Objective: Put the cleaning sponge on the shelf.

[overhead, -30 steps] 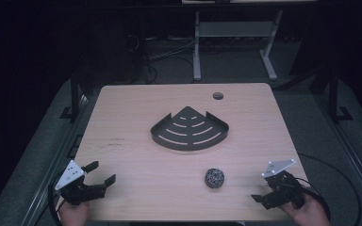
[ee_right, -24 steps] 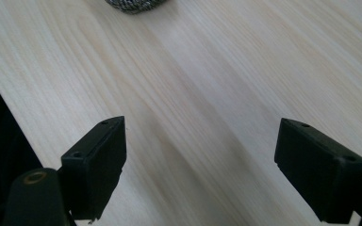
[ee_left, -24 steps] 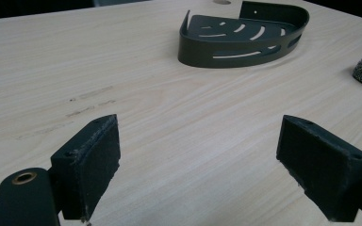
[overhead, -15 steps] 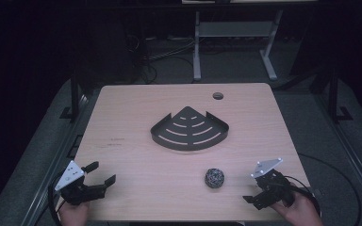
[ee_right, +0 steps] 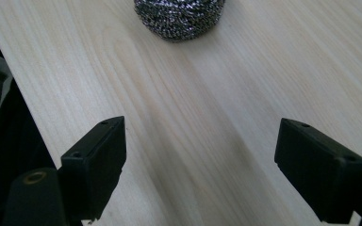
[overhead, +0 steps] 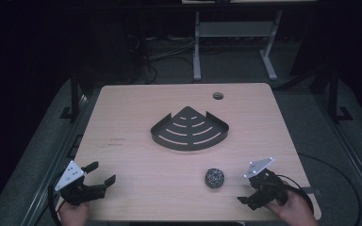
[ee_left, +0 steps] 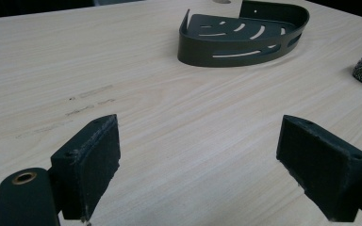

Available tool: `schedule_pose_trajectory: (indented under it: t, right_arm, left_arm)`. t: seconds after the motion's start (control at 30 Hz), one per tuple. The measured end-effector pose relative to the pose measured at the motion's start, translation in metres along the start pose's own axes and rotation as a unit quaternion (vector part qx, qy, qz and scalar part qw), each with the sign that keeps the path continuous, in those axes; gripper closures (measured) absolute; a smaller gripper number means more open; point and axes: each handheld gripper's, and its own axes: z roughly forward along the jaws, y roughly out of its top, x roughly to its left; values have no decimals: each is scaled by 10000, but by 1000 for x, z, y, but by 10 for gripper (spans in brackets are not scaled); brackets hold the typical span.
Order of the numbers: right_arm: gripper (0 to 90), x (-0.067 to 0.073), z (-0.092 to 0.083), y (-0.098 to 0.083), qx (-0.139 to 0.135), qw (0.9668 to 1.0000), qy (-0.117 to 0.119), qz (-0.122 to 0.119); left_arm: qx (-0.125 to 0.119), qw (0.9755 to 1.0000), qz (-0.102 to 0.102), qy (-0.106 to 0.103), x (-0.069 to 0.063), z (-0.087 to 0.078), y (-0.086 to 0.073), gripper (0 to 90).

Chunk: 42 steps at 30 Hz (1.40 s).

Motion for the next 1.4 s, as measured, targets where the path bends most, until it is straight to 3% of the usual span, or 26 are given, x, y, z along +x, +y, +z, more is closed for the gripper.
schedule_pose_trajectory:
  t: [0.57,1.07,1.4]
  right_arm:
    - [155,8,11,23,57,9995,168,-269]
    - [151,11,22,55,137,9979,231,-593]
    - [149,8,30,71,276,9970,326,-648]
  left_arm:
    - [-24,10000,-3,33,0,-2,0,134]
    - [-35,10000,-12,20,-1,-2,0,133]
    - [-38,10000,2,26,-1,-2,0,133]
